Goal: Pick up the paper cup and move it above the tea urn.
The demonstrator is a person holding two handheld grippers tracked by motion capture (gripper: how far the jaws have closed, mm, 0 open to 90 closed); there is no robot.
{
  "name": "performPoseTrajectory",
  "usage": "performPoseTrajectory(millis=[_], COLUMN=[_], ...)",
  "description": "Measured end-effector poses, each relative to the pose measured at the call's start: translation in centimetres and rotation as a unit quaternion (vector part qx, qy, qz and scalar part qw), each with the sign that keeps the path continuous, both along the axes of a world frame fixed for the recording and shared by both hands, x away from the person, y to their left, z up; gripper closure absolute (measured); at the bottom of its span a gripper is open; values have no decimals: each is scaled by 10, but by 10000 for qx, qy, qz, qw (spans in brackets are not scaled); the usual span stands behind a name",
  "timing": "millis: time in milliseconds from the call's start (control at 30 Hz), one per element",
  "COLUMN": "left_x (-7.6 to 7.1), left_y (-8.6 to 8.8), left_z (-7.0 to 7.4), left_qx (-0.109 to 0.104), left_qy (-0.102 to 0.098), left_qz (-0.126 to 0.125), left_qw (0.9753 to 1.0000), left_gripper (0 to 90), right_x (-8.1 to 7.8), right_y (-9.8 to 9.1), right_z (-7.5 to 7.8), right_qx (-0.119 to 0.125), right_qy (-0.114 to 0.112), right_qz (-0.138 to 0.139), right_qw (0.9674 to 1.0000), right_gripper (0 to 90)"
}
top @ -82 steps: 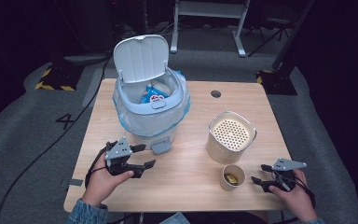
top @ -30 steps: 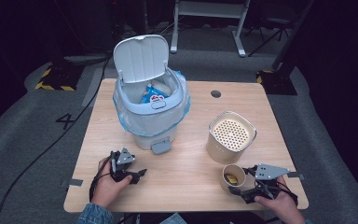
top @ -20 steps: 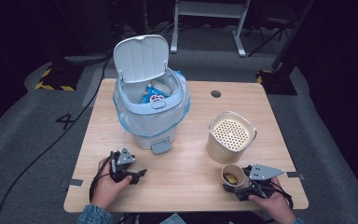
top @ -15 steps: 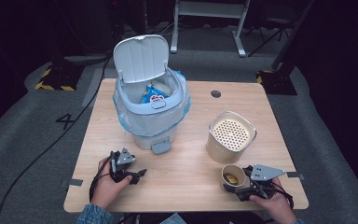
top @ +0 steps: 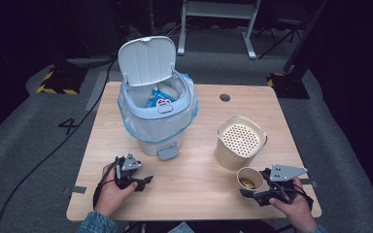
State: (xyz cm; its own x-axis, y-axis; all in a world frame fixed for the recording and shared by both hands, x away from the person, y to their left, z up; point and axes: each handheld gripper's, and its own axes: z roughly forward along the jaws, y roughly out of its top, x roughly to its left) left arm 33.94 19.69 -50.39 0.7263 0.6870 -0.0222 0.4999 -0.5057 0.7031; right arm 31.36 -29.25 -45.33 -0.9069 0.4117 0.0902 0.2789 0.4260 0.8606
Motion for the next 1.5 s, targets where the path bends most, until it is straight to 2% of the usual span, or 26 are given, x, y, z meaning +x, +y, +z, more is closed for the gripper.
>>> performPoseTrajectory(millis=[100, 333, 500, 600, 733, 900, 1067, 1167, 1500], left_x=[0, 0, -1, -1, -1, -1, -1, -1, -1], left_y=[0, 0, 0, 0, 0, 0, -1, -1, 0], left_z=[0, 0, 0, 0, 0, 0, 0, 0, 0], left_qx=[5, -1, -6, -1, 9, 2, -10, -8, 4], left_qy=[2, 2, -3, -3, -11, -3, 4, 3, -13], left_qz=[-1, 11, 23, 19, 18, 23, 30, 30, 22], left_qw=[10000, 10000, 10000, 10000, 10000, 10000, 10000, 10000, 10000], left_gripper=[252, 252, 254, 253, 255, 254, 254, 254, 253], right_x=[0, 3, 8, 10, 13, 23, 42, 53, 88], right_y=[0, -2, -3, -3, -2, -4, -10, -12, -10], right_z=[9, 37, 60, 74, 89, 105, 113, 116, 118], right_qx=[-15, 170, 248, 373, 602, 632, 741, 617, 416], right_qy=[-48, -181, -285, -312, -408, -539, -593, -627, -732], right_qz=[10, 75, 29, 11, -116, -280, -421, -547, -835], right_qw=[10000, 9997, 9993, 9988, 9973, 9962, 9946, 9946, 9929], right_gripper=[307, 305, 304, 300, 299, 298, 295, 295, 293])
